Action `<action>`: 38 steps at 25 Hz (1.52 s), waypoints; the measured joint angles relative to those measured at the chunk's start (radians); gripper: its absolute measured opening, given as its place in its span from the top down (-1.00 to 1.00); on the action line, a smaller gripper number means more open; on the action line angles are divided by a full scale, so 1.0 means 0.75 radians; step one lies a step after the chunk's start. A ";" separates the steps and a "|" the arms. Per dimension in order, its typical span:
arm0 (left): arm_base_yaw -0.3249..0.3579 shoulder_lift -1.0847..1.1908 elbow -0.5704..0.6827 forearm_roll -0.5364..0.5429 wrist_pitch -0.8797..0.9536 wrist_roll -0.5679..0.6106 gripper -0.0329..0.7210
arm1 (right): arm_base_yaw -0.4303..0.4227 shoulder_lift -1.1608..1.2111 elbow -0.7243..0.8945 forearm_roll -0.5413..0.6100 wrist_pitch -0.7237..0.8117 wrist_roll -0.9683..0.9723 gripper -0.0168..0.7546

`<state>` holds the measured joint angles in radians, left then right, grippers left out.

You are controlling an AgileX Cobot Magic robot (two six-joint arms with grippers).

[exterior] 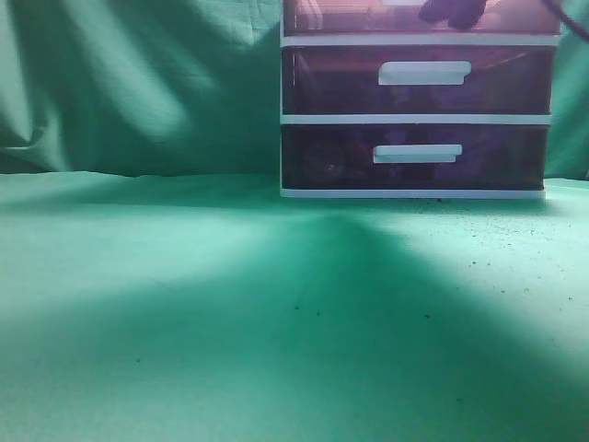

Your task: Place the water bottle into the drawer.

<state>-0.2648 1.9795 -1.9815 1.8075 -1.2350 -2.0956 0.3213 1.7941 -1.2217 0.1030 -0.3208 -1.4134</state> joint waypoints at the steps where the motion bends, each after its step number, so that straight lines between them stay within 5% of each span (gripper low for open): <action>1: 0.000 0.000 0.000 0.000 0.000 0.000 0.91 | 0.000 -0.019 0.003 0.009 0.010 0.001 -0.51; 8: 0.000 0.000 0.000 -0.023 0.000 0.000 0.91 | 0.003 -0.192 0.005 0.020 0.237 0.262 -0.51; 12: 0.000 0.000 0.000 -0.168 0.000 0.000 0.91 | 0.003 -0.318 0.005 0.022 0.413 0.446 -0.09; 15: 0.006 -0.003 0.000 -0.312 0.000 0.000 0.91 | 0.006 -0.430 0.005 0.053 0.583 0.564 0.46; 19: 0.042 -0.073 0.000 -0.304 0.003 0.000 0.91 | 0.046 -0.595 0.007 0.215 0.788 0.651 0.96; 30: 0.059 -0.509 0.017 0.002 -0.022 0.000 0.91 | 0.215 -0.903 0.007 0.515 1.151 0.670 0.96; 38: 0.059 -0.882 0.544 0.002 -0.031 0.000 0.91 | 0.215 -1.069 0.007 0.671 1.382 0.670 0.96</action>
<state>-0.2202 1.3177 -1.5733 1.8092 -1.2583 -2.0956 0.4825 0.9926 -1.2162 0.6063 0.7156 -0.9108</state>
